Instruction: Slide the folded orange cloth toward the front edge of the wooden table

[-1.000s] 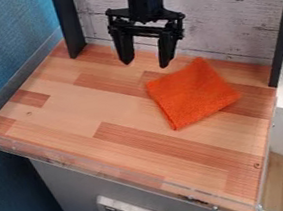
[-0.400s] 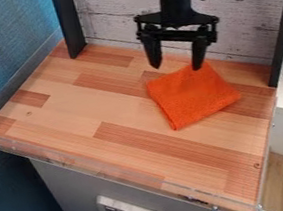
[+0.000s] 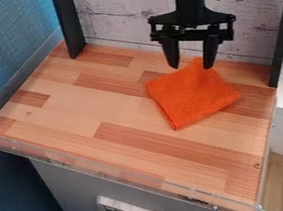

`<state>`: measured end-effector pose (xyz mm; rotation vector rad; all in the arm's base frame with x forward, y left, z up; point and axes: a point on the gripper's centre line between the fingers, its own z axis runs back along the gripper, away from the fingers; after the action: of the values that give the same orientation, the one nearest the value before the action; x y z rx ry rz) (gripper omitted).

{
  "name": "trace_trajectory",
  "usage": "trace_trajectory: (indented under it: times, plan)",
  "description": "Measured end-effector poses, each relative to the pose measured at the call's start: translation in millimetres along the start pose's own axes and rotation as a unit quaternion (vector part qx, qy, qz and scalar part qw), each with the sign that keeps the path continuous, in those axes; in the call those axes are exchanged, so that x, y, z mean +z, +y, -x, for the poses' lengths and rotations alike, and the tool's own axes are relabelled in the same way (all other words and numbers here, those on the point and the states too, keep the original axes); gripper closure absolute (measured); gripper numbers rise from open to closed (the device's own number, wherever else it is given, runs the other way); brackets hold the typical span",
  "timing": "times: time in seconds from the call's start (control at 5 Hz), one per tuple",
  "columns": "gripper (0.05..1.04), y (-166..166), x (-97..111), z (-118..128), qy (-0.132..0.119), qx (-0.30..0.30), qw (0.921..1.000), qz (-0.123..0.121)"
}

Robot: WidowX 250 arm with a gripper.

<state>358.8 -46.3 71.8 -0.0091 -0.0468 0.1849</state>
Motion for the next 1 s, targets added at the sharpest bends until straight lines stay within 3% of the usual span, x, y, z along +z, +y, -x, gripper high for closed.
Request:
trace_trajectory:
  times: [0.2,0.4,0.6,1.0]
  plan:
    - [0.716,1.0,-6.9,1.5,0.003,0.010,0.9999,-0.004]
    - [0.930,2.2,-20.6,2.4,0.015,0.010,0.9998,-0.012]
    - [1.017,2.7,-32.2,3.2,0.025,0.011,0.9995,-0.016]
    - [1.024,2.1,-45.1,1.2,0.022,0.015,0.9995,-0.015]
